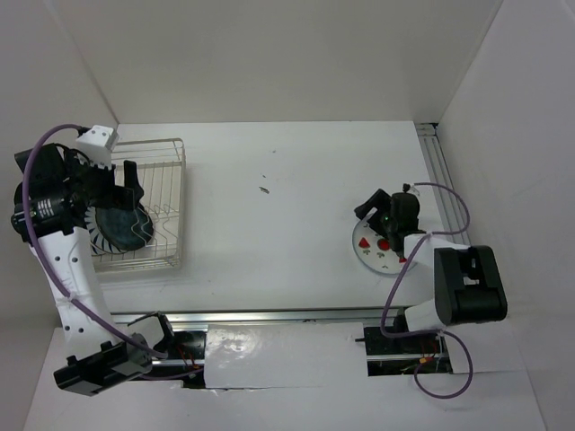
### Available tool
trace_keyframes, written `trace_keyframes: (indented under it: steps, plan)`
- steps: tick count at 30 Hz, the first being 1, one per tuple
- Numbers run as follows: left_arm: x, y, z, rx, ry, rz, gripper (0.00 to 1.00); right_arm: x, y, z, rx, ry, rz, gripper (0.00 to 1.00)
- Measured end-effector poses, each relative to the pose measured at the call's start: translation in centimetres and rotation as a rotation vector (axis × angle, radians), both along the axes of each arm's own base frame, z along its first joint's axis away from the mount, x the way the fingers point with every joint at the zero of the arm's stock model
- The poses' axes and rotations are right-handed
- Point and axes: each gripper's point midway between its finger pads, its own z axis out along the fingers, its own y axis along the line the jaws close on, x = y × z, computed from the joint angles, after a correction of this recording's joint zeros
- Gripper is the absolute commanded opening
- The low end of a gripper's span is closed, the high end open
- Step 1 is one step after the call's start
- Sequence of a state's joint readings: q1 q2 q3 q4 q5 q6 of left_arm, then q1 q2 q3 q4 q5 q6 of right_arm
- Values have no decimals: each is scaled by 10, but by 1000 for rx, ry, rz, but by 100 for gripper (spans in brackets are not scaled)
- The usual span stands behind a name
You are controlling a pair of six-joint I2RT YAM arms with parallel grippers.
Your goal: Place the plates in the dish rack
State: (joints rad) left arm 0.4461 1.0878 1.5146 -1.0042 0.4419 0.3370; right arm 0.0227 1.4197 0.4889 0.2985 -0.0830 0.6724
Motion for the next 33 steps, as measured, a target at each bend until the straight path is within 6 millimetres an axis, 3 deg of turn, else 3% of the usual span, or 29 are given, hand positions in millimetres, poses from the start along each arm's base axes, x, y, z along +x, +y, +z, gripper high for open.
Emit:
trace_keyframes:
  steps: [5, 11, 16, 22, 27, 33]
  plan:
    - [1, -2, 0, -12, 0, -7, 100, 18, 54, 3, 53, -48, 112, 86]
    - [11, -18, -9, -83, 34, -62, 100, 39, 140, 6, 116, -77, 279, 86]
    - [28, -49, -28, -156, 120, -152, 100, 52, 196, 8, 161, -96, 374, 86]
    - [45, -106, -49, -177, 218, -280, 100, 52, 252, 11, 192, -101, 484, 86]
    - [58, -140, -66, -173, 278, -342, 100, 41, 260, 11, 181, -84, 517, 86]
    - [89, -151, -94, -157, 358, -328, 98, 32, 206, 9, 121, -30, 439, 86]
